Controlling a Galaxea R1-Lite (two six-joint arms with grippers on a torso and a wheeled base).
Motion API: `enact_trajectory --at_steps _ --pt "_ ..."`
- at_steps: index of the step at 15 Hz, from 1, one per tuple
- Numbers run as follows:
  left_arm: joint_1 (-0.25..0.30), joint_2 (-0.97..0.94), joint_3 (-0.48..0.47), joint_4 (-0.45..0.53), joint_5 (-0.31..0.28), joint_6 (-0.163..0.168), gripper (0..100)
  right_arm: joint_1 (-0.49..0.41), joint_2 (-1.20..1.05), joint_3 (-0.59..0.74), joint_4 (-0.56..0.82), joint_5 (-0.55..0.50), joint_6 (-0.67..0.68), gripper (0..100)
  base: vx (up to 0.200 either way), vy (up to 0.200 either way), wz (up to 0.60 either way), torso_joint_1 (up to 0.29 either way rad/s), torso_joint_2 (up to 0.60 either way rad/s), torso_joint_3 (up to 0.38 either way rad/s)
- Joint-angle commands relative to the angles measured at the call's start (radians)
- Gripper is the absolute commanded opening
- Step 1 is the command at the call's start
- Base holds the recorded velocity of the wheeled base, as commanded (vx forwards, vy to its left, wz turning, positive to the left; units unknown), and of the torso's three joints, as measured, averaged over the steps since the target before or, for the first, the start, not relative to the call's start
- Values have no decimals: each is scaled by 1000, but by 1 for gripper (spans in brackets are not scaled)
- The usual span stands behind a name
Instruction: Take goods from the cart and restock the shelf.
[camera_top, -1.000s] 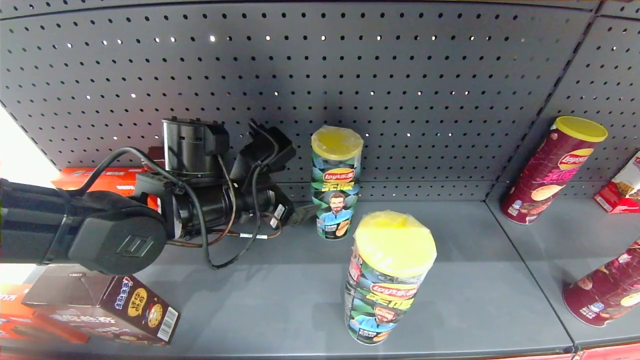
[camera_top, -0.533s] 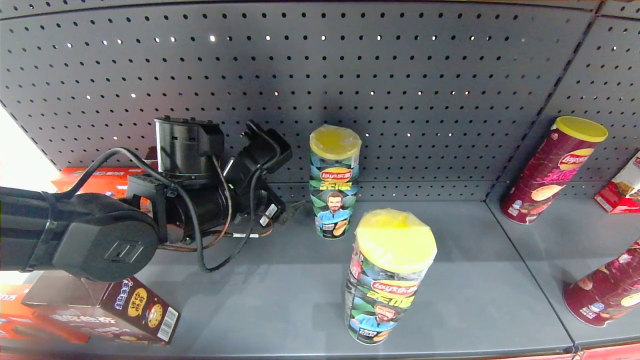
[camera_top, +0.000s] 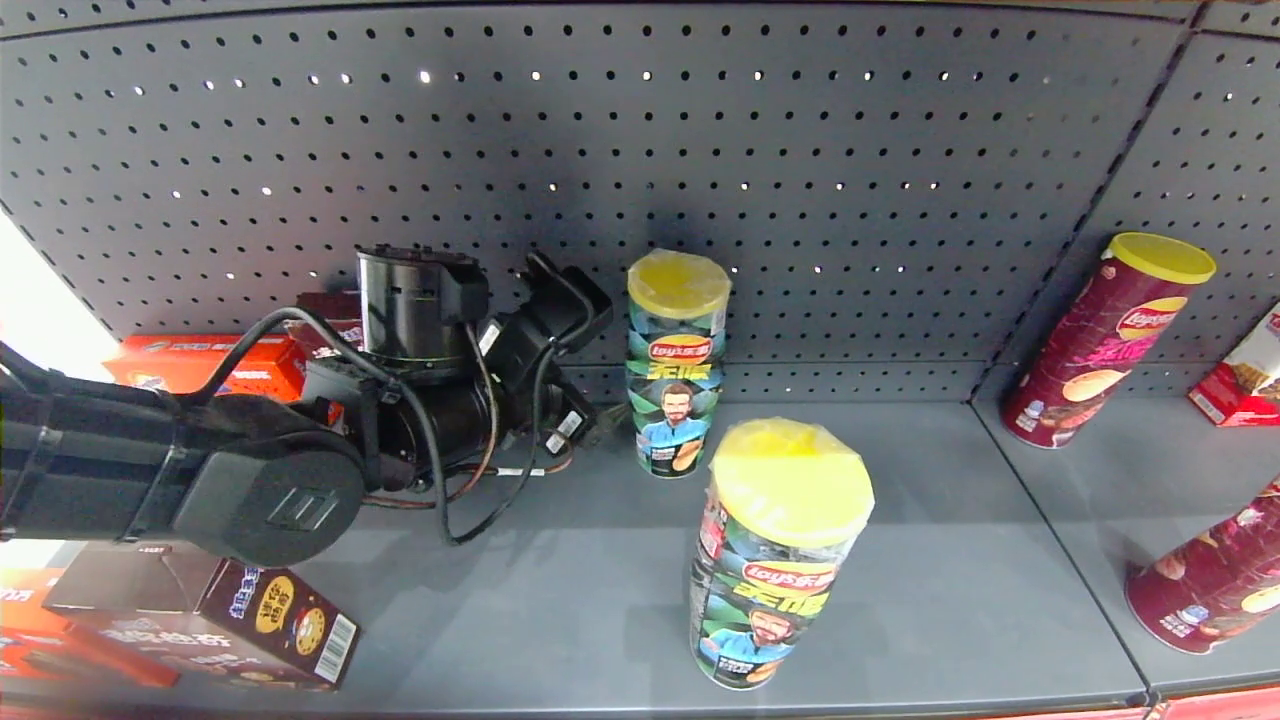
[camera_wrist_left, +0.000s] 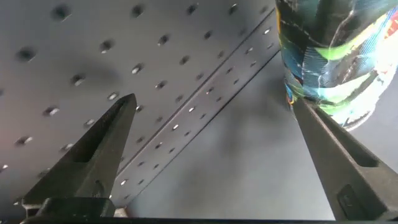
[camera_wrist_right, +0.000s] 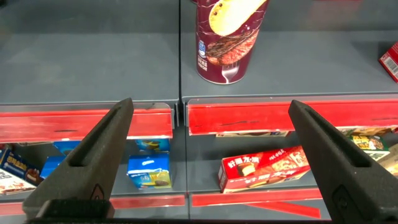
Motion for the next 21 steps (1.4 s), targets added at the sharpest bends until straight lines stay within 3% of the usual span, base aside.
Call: enact_trajectory --at_steps 1,9,11,12,18,19,21 --pt "-17 32 -20 -2 1 -3 100 0 1 0 0 0 0 100 0 0 0 0 0 0" --pt "-48 60 -59 -2 1 -7 100 0 1 0 0 0 0 100 0 0 0 0 0 0" --pt "-45 40 -61 -2 9 -21 100 0 1 0 0 0 0 100 0 0 0 0 0 0" --pt "-46 -19 -70 12 24 -40 100 0 1 0 0 0 0 100 0 0 0 0 0 0" --pt "-48 -180 -56 6 29 -43 100 0 1 0 0 0 0 100 0 0 0 0 0 0" --pt "-51 -192 -52 4 29 -46 100 0 1 0 0 0 0 100 0 0 0 0 0 0" --pt "-78 -270 52 -28 38 -43 100 0 1 0 0 0 -2 100 0 0 0 0 0 0"
